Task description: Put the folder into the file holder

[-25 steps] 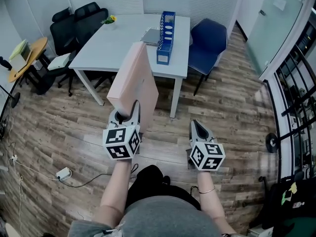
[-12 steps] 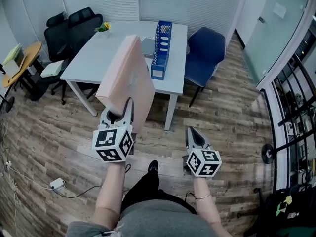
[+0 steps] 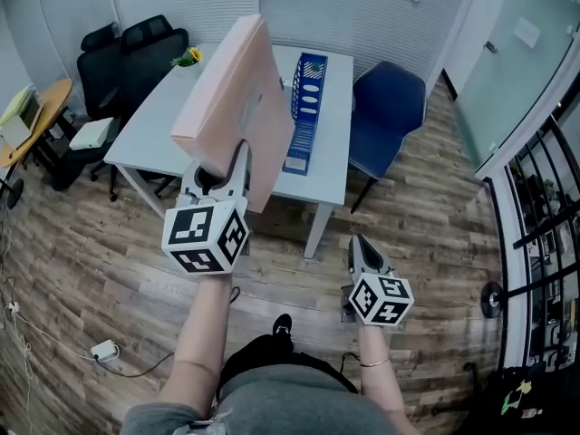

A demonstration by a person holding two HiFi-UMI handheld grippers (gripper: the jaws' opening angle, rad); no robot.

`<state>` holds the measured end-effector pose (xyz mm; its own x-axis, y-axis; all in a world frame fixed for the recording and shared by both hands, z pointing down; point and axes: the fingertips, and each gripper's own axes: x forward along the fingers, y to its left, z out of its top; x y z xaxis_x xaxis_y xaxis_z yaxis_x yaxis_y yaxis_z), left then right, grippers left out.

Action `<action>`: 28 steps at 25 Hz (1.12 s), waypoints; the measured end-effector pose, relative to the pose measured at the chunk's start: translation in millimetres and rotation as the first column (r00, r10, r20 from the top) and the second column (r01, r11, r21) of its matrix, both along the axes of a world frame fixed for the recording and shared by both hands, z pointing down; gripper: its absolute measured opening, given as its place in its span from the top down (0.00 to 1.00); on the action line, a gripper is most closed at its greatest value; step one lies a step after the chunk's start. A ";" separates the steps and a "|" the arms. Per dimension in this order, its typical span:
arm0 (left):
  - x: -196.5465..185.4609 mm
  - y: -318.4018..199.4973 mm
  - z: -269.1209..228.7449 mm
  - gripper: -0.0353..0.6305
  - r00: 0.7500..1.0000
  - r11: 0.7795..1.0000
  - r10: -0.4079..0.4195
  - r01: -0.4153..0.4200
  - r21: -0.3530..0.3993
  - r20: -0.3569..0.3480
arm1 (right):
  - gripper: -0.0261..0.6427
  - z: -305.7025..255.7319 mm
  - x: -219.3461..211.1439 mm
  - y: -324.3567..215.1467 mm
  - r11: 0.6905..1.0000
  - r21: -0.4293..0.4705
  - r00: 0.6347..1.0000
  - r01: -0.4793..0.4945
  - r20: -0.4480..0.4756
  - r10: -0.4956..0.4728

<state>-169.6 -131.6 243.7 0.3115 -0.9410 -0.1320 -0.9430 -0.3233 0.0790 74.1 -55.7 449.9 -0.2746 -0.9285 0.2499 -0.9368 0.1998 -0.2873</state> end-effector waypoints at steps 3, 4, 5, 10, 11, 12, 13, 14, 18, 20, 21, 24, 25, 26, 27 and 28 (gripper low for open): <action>2.7 -23.8 -17.8 0.73 1.000 0.999 0.019 -0.018 0.036 -0.013 | 0.95 1.2 -3.7 -19.7 1.000 -0.008 1.000 -0.006 0.003 0.006; 3.9 -30.9 -23.2 0.73 1.000 0.999 0.025 -0.024 0.048 -0.017 | 0.95 1.1 -5.1 -25.9 1.000 -0.009 1.000 -0.007 0.002 0.007; 5.1 -37.4 -27.9 0.73 0.999 0.998 0.030 -0.028 0.059 -0.023 | 0.95 1.1 -6.5 -31.7 1.000 -0.009 1.000 -0.007 -0.001 0.007; 10.7 -65.9 -41.6 0.73 0.999 0.995 0.034 -0.031 0.090 -0.037 | 0.95 0.4 -8.6 -51.4 1.000 -0.012 1.000 -0.007 -0.008 0.007; 12.9 -71.1 -44.3 0.73 0.999 0.995 0.031 -0.028 0.096 -0.040 | 0.95 0.1 -6.7 -54.5 1.000 -0.013 1.000 -0.010 -0.006 0.010; 15.0 -75.7 -46.8 0.73 0.999 0.994 0.028 -0.024 0.103 -0.042 | 0.95 0.3 -4.6 -57.4 1.000 -0.013 1.000 -0.014 -0.003 0.014; 17.1 -80.1 -49.2 0.73 0.999 0.994 0.025 -0.020 0.110 -0.044 | 0.95 1.2 -2.6 -60.6 1.000 -0.015 1.000 -0.017 0.000 0.017; 19.2 -84.3 -51.5 0.73 0.999 0.993 0.022 -0.017 0.117 -0.046 | 0.95 2.3 -0.6 -64.2 1.000 -0.016 1.000 -0.018 0.003 0.018; 30.7 -103.2 -61.7 0.73 0.999 0.990 0.017 -0.011 0.143 -0.046 | 0.95 4.3 10.6 -86.0 1.000 -0.016 1.000 -0.017 0.017 0.017; 35.1 -112.0 -66.1 0.73 0.999 0.988 0.008 -0.001 0.154 -0.043 | 0.95 3.3 15.5 -99.4 1.000 -0.013 1.000 -0.010 0.024 0.010; 36.5 -116.3 -67.8 0.73 0.999 0.987 0.001 0.006 0.158 -0.043 | 0.95 2.2 17.7 -106.5 1.000 -0.011 1.000 -0.005 0.027 0.005; 40.6 -130.5 -72.4 0.73 0.999 0.986 -0.015 0.023 0.163 -0.053 | 0.95 -4.0 24.6 -128.8 1.000 -0.002 0.999 0.013 0.030 -0.013; 42.7 -135.5 -73.7 0.73 0.998 0.986 -0.018 0.027 0.164 -0.056 | 0.95 -5.8 26.9 -135.9 1.000 0.000 0.999 0.020 0.030 -0.020; 45.3 -140.3 -74.9 0.73 0.998 0.986 -0.021 0.030 0.165 -0.058 | 0.95 -6.8 29.2 -142.5 1.000 0.001 0.999 0.027 0.030 -0.027; 47.9 -145.0 -75.8 0.73 0.998 0.985 -0.024 0.034 0.166 -0.058 | 0.95 -7.2 31.4 -148.6 0.999 0.001 0.999 0.034 0.031 -0.034; 50.4 -149.3 -76.5 0.73 0.998 0.985 -0.030 0.039 0.167 -0.057 | 0.95 -7.1 33.4 -154.2 0.999 -0.001 0.999 0.041 0.031 -0.041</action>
